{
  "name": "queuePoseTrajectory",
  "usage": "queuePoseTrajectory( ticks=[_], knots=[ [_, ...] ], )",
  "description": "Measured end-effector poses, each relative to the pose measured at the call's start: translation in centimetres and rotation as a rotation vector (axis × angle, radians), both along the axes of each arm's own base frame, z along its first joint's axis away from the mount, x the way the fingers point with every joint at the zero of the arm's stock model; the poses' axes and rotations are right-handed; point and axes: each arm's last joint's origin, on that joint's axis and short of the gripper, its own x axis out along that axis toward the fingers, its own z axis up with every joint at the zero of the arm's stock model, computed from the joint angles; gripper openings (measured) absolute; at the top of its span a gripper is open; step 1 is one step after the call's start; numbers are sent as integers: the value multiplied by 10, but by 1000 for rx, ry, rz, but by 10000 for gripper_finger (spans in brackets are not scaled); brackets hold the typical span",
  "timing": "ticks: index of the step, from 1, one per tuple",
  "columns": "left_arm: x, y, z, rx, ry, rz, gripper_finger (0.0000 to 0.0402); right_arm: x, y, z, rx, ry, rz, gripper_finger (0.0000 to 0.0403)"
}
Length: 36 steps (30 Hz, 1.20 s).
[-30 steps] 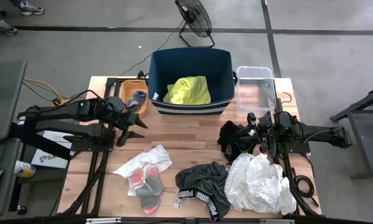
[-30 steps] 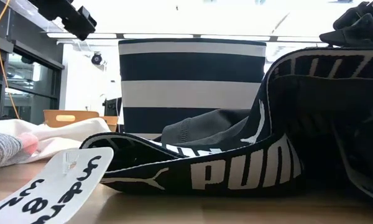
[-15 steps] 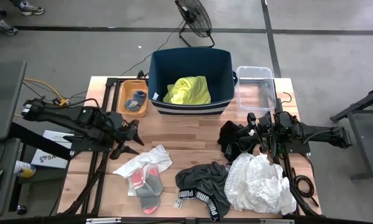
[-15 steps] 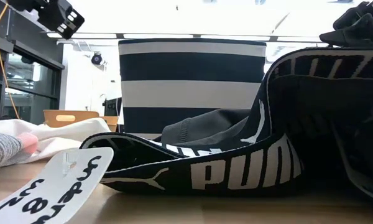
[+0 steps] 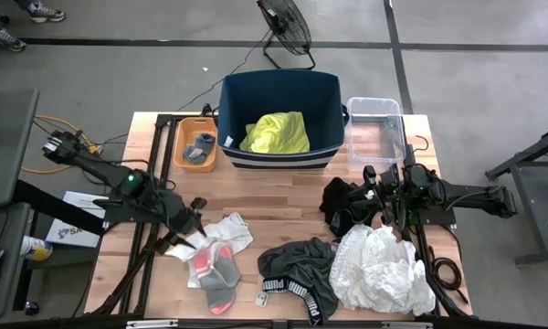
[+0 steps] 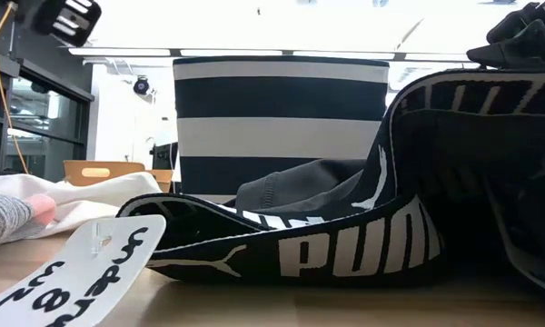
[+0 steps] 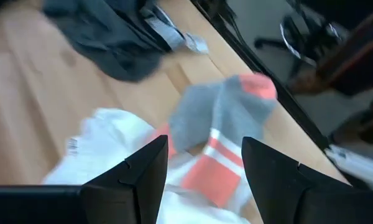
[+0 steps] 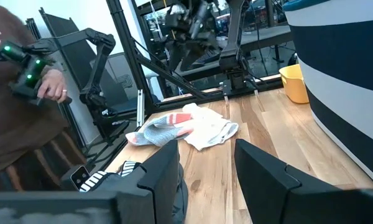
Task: Pick & Place Cloths
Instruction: Put the gray pink sock into the yellow bin
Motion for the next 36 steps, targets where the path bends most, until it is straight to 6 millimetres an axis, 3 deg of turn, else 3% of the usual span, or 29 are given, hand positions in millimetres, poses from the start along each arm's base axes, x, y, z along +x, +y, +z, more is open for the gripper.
queuePoseTrajectory(
  ticks=[6,12,24,36],
  knots=[
    [3,-27,-14,41,65,-123,202,0,0,0,0,-1,0,149],
    [8,-52,-23,109,-2,-256,202,0,0,0,0,0,0,149],
    [25,-88,-45,174,-65,-225,202,0,0,0,0,0,0,149],
    [37,-99,-68,245,-26,-117,202,0,0,0,0,0,0,149]
  ],
)
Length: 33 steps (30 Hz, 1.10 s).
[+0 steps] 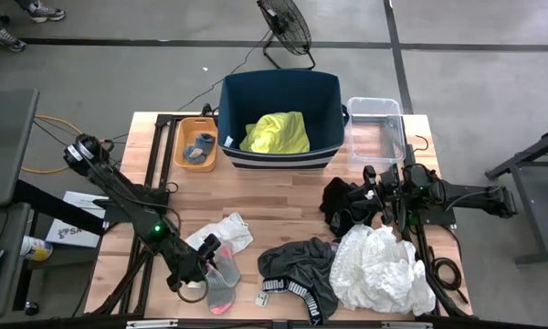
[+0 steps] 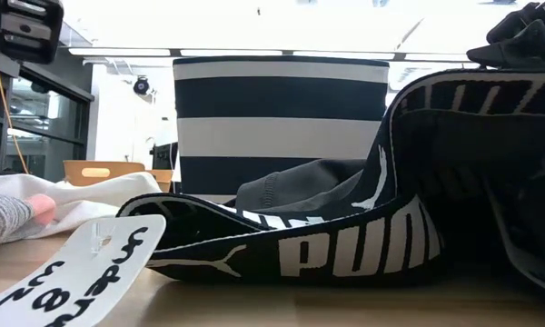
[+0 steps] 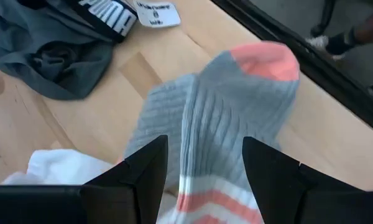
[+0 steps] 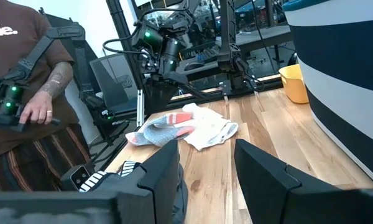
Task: Pick & Place Cloths
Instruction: Put the gray pink sock into the yellow bin
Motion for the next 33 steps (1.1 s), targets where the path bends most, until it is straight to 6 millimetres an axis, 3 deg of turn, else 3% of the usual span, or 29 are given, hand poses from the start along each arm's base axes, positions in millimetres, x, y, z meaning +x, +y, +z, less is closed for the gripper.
queuePoseTrajectory(
  ticks=[5,16,33],
  knots=[
    [4,-4,-3,-52,5,72,214,0,0,0,0,0,0,149],
    [9,-11,-17,-88,85,85,316,0,0,0,0,0,0,149],
    [22,-20,-50,-2,86,148,320,0,0,0,0,0,0,149]
  ],
)
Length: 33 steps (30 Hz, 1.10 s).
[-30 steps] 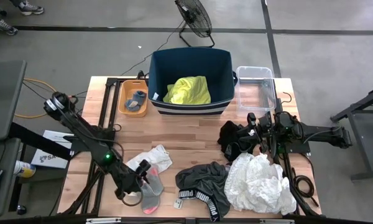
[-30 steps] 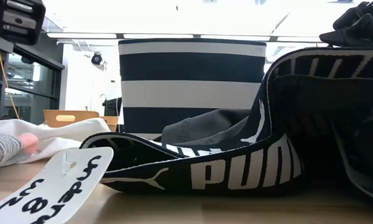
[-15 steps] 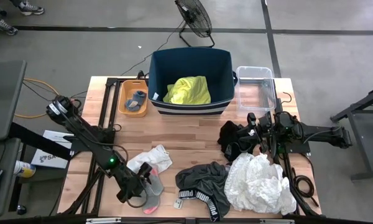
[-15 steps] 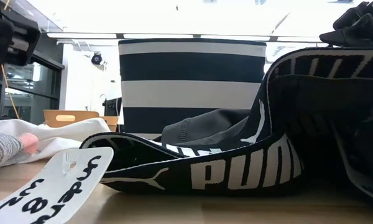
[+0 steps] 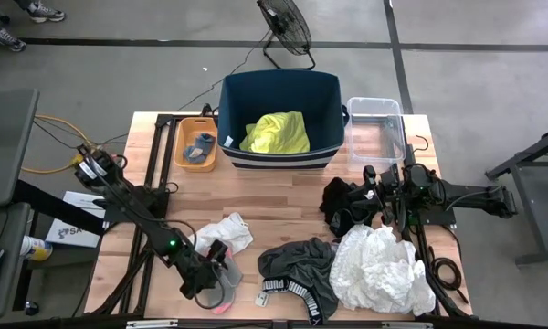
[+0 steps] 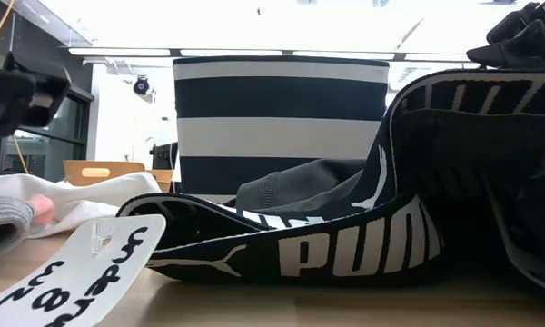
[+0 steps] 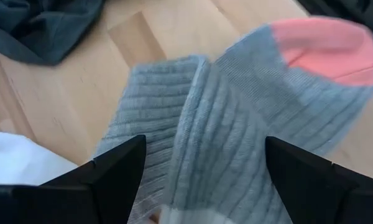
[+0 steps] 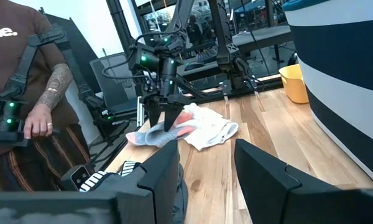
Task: Pick & Place Cloths
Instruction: Put the gray pink sock into the yellow bin
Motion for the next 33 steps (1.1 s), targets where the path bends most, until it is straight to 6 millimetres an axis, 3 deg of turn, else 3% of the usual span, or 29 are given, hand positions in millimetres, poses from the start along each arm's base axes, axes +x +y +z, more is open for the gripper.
queuePoseTrajectory(
  ticks=[19,25,33],
  knots=[
    [8,-7,-32,-2,62,102,312,0,0,0,0,-1,0,149],
    [8,-7,-33,-15,74,131,253,0,0,0,0,0,0,149],
    [8,-7,-34,-12,82,134,136,0,0,0,0,-1,0,149]
  ],
)
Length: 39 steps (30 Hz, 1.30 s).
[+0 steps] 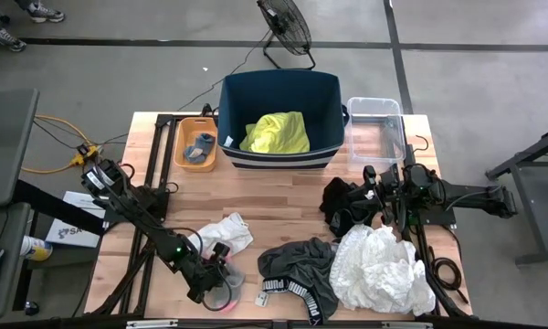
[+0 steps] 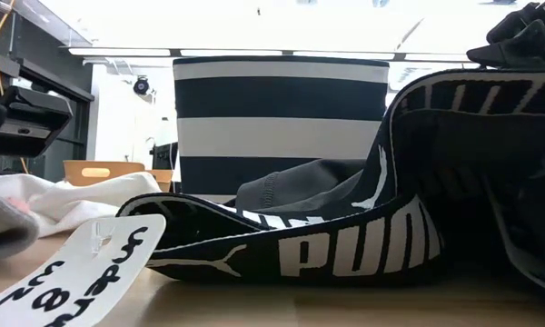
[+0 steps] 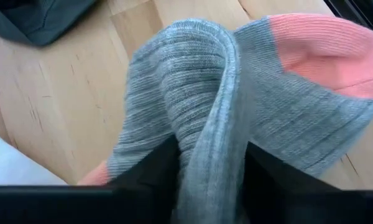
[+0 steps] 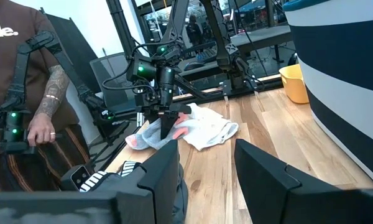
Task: Pick & Place Cloths
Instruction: Put the gray pink sock into the yellow bin
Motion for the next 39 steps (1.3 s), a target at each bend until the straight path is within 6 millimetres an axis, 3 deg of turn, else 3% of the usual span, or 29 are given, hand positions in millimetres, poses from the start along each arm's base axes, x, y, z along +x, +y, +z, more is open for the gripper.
queuePoseTrajectory(
  ticks=[5,7,16,31,39],
  knots=[
    [-1,0,0,-12,16,-13,41,0,0,0,0,0,0,149],
    [-1,0,0,-22,25,-22,23,0,0,0,0,0,0,149],
    [-7,3,22,-76,0,-84,25,0,0,0,0,0,0,149],
    [-28,25,114,-277,-284,-158,24,0,0,0,0,0,0,149],
    [-46,46,142,-293,-366,-94,24,0,0,0,0,0,0,149]
  ],
)
